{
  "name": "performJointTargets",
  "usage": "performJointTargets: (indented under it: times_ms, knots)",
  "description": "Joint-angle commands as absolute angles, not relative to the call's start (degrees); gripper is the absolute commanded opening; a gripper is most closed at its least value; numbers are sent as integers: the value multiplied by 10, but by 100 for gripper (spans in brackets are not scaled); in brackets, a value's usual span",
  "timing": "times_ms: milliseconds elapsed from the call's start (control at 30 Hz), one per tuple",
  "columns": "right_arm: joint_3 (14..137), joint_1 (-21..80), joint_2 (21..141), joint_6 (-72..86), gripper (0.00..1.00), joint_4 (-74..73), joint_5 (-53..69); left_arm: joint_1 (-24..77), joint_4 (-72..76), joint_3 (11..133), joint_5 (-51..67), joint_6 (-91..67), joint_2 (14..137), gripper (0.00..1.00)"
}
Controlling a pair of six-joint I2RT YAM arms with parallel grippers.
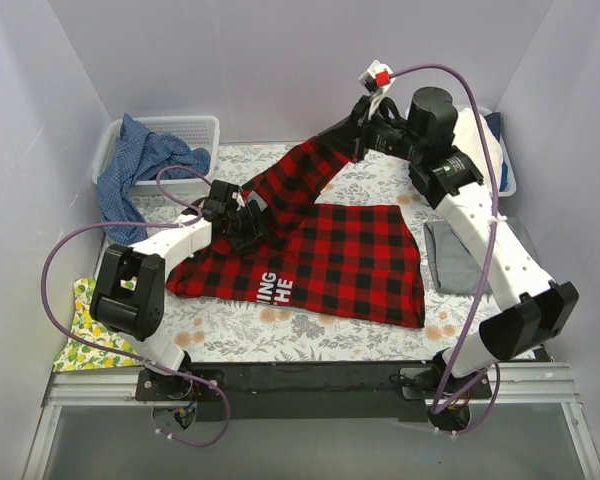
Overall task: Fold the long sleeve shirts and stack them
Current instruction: Fold the shirt
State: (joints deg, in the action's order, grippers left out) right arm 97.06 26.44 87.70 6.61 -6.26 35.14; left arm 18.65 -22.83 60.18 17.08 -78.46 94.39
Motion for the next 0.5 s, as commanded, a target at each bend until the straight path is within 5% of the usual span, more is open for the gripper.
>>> performJointTargets:
  times_ms: [0,467]
  knots:
    - [913,267,808,78,1,-64,358,186,-209,619,96,-812,919,60]
    - [759,269,759,61,1,-108,368,186,-315,566,-29,-810,783,68]
